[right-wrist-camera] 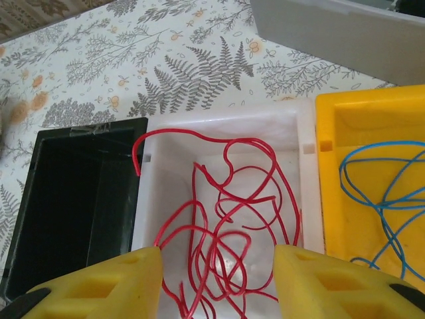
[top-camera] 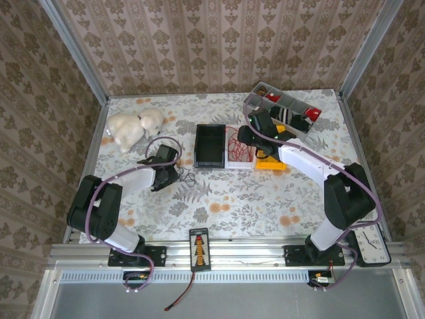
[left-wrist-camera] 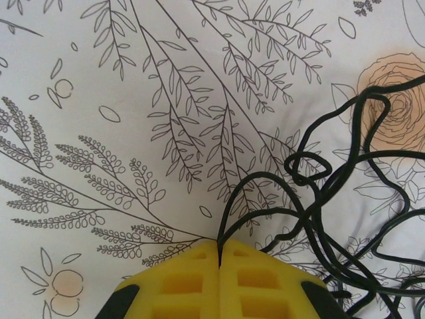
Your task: Untangle the cables
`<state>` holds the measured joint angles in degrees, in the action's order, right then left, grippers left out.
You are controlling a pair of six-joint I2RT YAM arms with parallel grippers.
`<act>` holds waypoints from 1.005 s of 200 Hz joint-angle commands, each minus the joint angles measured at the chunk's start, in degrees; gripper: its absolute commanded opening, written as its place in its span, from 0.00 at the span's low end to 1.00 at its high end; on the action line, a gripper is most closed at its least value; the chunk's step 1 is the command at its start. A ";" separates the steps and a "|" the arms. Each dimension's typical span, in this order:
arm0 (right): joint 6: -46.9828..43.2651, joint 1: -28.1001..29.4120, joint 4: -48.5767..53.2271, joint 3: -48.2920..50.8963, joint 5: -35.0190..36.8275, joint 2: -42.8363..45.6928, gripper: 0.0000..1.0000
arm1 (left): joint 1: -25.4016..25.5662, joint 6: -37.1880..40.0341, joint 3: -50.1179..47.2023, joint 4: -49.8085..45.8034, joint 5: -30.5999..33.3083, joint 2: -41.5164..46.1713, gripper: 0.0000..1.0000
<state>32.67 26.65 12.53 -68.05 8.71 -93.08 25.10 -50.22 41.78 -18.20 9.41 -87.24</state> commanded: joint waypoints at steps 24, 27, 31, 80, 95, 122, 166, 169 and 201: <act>-3.91 4.59 -2.57 6.97 -3.34 6.75 0.46 | 0.74 6.54 -0.80 3.23 -9.61 -0.59 0.00; -4.29 5.20 -3.03 7.43 -4.17 6.83 0.46 | 0.74 7.27 -0.62 3.41 -10.52 -0.74 0.00; -4.82 6.07 -3.61 8.02 -5.21 6.82 0.46 | 0.71 8.37 -0.36 3.56 -11.83 -0.97 0.00; -10.05 17.10 -6.54 9.03 -14.95 0.97 0.45 | 0.73 17.05 1.02 3.56 -28.65 -4.16 0.00; -10.71 18.87 -5.79 7.51 -15.60 -1.75 0.45 | 0.73 17.50 0.82 1.61 -29.45 -3.84 0.00; -11.96 19.77 -3.73 4.24 -18.23 -5.84 0.45 | 0.72 18.09 -0.76 0.99 -31.52 -1.87 0.00; -13.50 19.94 -2.04 0.93 -19.52 -10.33 0.44 | 2.34 17.17 -2.32 1.25 -30.55 0.92 0.00; -13.58 19.94 -2.01 0.76 -19.52 -10.55 0.44 | 2.37 17.13 -2.25 1.26 -30.34 0.89 0.00; -14.03 19.86 -1.14 -0.48 -19.37 -13.54 0.43 | 2.40 16.91 -1.58 1.57 -29.55 0.76 0.00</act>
<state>20.21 46.39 8.60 -66.61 -9.54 -104.01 27.35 -34.22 40.03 -15.05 -19.75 -87.61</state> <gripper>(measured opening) 0.431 0.048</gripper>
